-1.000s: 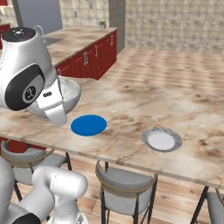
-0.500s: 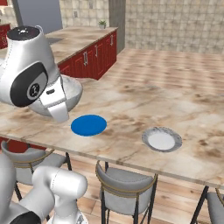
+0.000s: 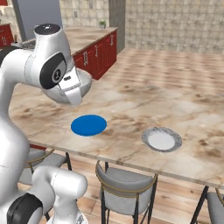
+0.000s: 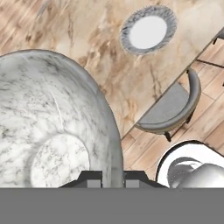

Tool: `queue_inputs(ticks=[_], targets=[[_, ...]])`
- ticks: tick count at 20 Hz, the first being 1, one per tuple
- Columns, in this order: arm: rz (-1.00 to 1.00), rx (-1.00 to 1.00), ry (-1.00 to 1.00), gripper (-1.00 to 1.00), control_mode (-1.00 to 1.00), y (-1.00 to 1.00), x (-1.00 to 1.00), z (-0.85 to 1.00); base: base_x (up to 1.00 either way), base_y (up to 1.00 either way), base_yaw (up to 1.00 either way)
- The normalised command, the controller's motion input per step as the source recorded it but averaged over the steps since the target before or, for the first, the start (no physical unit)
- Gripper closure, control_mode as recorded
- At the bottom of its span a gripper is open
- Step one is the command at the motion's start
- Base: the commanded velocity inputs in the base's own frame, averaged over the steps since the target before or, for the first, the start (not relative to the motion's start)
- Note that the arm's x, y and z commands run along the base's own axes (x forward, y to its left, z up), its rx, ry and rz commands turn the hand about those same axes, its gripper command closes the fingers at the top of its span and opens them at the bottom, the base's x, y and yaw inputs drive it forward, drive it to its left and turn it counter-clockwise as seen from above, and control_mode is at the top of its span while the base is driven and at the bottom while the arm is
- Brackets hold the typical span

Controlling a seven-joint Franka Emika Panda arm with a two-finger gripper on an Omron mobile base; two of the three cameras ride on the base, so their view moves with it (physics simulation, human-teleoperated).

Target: Move the bowls from the cabinet to the plates on the dining table.

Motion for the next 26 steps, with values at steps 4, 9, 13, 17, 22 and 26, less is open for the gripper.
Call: queue_inputs(ticks=[4,9,13,17,22,26], targets=[[-0.01,0.00,0.00,1.00,-1.00,0.00,0.76,-0.11,0.00,0.00,0.00],[-0.02,0.00,0.00,1.00,-1.00,0.00,0.41,-0.35,0.00,0.00,0.00],[0.00,0.00,0.00,1.00,-1.00,0.00,0.03,-0.61,0.00,0.00,0.00],[0.00,0.00,0.00,1.00,-1.00,0.00,0.00,-0.66,0.00,0.00,0.00],[0.00,0.01,-0.02,1.00,-1.00,0.00,0.00,-0.44,0.00,0.00,0.00],[0.00,0.00,-0.03,1.00,-1.00,0.03,0.16,-0.11,0.00,0.00,0.00]])
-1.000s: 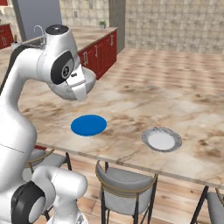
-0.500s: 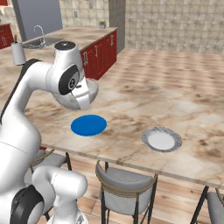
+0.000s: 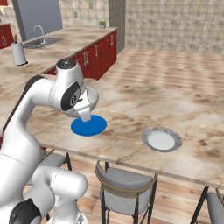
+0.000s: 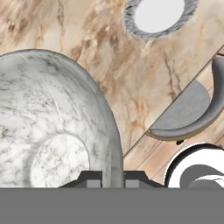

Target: Move the bowls from the cabinet to the plates on the dining table.

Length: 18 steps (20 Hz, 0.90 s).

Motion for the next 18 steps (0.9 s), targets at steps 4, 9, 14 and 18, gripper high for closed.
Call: queue_inputs(ticks=[4,9,14,18], targets=[[0.00,0.00,-0.01,1.00,-1.00,0.05,0.35,-0.01,0.00,0.00,0.00],[0.00,0.00,0.00,1.00,-1.00,0.01,0.37,0.00,0.00,0.00,0.00],[0.00,0.00,0.00,1.00,-1.00,0.00,0.14,0.00,0.00,0.00,0.00],[0.00,0.00,0.00,1.00,-1.00,0.00,0.02,-0.05,0.00,0.00,0.00]])
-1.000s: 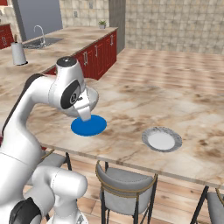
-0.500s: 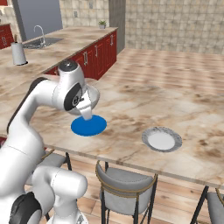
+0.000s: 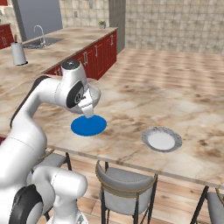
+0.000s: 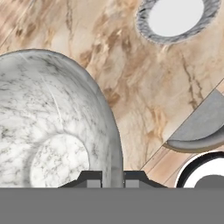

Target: Move the bowls from the cabinet to the plates on the dining table.

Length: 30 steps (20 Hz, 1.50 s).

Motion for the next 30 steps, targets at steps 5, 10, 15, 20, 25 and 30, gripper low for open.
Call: queue_inputs(ticks=[5,10,15,20,25,30], targets=[[0.00,0.00,0.00,1.00,-1.00,0.00,0.19,-0.26,0.00,0.00,0.00],[0.00,0.00,0.00,1.00,-1.00,0.00,0.25,-0.33,0.00,0.00,0.00],[0.00,-0.01,0.00,1.00,-1.00,0.02,0.34,-0.31,0.00,0.00,0.00],[0.00,-0.07,0.00,1.00,-1.00,0.05,0.28,-0.10,0.00,0.00,0.00],[0.00,-0.18,0.00,1.00,-1.00,0.08,0.08,0.00,0.00,0.00,0.00],[0.00,-0.14,0.00,1.00,-1.00,0.06,0.00,0.00,0.00,0.00,0.00]])
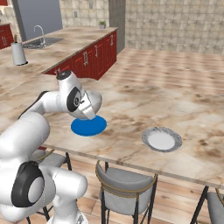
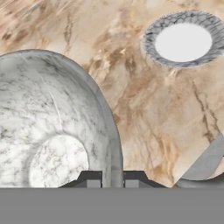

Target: Move the bowls from the cabinet to the plates on the dining table.

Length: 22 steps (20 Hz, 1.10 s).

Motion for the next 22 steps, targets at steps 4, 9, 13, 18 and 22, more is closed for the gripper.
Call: queue_inputs(ticks=[4,9,13,18,22], targets=[[0.00,-0.01,0.00,1.00,-1.00,0.09,0.01,-0.12,0.00,0.00,0.00],[0.00,0.00,0.00,1.00,-1.00,0.05,0.05,-0.20,0.00,0.00,0.00],[0.00,0.00,0.00,1.00,-1.00,0.02,0.05,-0.11,0.00,0.00,0.00],[0.00,0.00,0.00,1.00,-1.00,0.00,0.12,-0.19,0.00,0.00,0.00],[0.00,0.00,0.00,1.00,-1.00,0.00,0.18,-0.24,0.00,0.00,0.00]])
